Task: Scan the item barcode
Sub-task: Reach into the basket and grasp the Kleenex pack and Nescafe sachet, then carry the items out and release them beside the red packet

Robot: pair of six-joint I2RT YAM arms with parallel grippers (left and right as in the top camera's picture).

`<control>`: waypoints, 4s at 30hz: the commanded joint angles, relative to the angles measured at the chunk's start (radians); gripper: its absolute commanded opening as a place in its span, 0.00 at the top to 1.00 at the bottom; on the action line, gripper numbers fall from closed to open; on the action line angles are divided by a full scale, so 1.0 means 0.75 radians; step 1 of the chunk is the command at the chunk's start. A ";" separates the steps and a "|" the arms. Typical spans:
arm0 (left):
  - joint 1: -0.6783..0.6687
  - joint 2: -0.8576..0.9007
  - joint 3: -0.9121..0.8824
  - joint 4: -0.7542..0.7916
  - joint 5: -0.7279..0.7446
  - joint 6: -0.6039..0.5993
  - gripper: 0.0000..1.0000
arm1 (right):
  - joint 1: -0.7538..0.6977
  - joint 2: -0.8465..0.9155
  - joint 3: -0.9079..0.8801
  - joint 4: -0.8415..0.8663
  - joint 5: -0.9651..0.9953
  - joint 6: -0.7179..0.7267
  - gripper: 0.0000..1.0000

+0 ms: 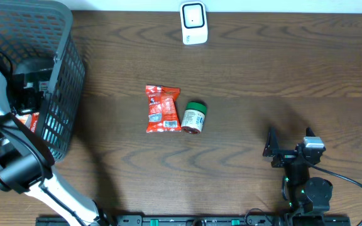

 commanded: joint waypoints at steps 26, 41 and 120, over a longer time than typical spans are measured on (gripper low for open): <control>0.087 0.108 -0.128 0.154 0.167 -0.008 0.02 | -0.009 -0.005 -0.002 -0.005 0.003 0.015 0.01; 0.091 0.089 -0.084 0.151 0.168 -0.055 0.49 | -0.009 -0.005 -0.002 -0.005 0.003 0.015 0.01; -1.010 -0.175 -0.462 0.291 0.561 -0.657 0.38 | -0.009 -0.005 -0.002 -0.005 0.003 0.016 0.01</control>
